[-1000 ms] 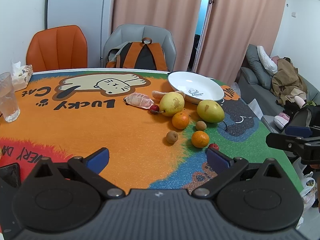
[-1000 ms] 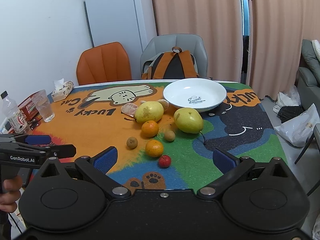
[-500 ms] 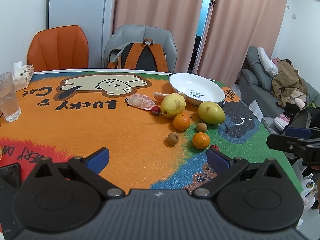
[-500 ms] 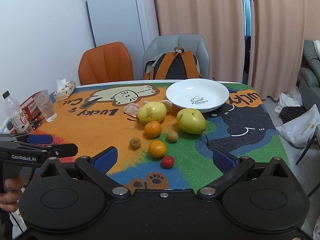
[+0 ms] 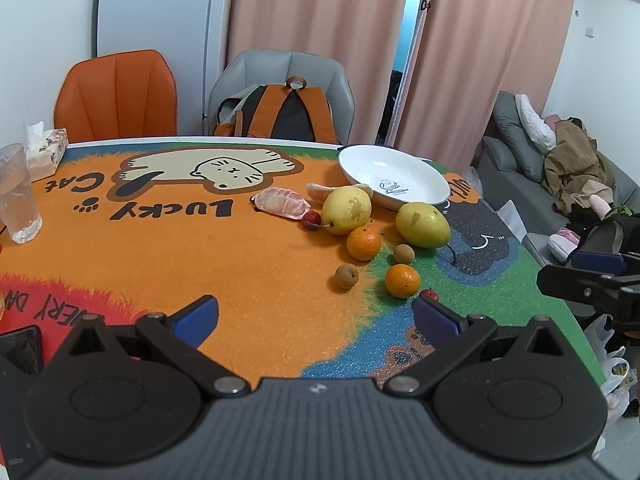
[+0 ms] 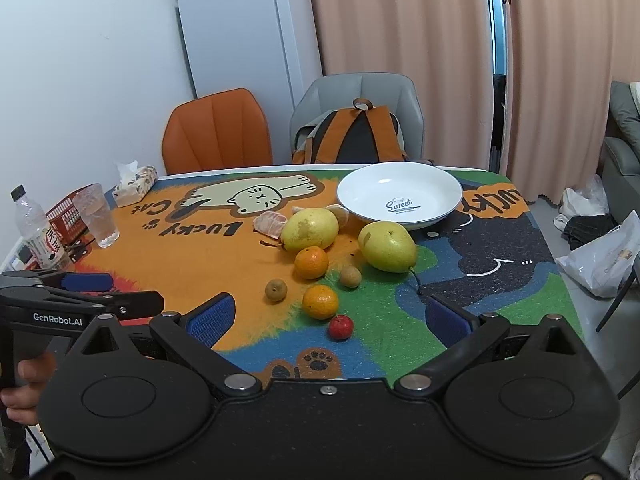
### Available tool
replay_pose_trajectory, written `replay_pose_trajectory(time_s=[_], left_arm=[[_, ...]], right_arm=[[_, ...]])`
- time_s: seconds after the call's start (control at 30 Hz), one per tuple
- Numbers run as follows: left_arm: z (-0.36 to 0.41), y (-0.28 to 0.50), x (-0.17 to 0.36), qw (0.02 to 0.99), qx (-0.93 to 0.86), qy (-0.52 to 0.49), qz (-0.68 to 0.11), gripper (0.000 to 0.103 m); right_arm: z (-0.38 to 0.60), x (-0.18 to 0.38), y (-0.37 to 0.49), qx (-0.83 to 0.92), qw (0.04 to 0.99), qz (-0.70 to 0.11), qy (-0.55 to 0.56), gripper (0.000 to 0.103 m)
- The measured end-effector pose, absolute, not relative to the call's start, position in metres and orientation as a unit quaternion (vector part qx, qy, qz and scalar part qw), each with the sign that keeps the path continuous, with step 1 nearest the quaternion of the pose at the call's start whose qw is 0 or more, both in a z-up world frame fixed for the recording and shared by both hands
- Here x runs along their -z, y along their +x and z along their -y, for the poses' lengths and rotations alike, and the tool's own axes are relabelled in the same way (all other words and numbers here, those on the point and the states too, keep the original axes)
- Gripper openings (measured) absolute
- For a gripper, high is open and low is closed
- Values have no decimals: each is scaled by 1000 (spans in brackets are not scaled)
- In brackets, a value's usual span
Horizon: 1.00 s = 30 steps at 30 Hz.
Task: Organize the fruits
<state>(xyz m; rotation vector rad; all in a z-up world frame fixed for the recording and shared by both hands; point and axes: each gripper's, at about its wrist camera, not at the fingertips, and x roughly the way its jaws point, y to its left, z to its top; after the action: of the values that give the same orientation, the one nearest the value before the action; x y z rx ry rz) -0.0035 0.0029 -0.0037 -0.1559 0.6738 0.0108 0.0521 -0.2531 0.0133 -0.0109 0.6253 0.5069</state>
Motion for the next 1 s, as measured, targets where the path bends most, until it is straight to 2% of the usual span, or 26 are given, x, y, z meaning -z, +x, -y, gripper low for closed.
replay_pose_trajectory(time_s=[0.77, 0.87, 1.0], left_arm=[[0, 18, 30, 942, -1, -90, -324, 103], [1, 21, 35, 944, -1, -89, -316, 103], [3, 30, 44, 942, 11, -94, -321, 102]], right_arm=[[260, 32, 84, -279, 906, -313, 52, 103], [259, 39, 87, -283, 905, -312, 54, 101], [257, 49, 94, -284, 903, -318, 58, 91]])
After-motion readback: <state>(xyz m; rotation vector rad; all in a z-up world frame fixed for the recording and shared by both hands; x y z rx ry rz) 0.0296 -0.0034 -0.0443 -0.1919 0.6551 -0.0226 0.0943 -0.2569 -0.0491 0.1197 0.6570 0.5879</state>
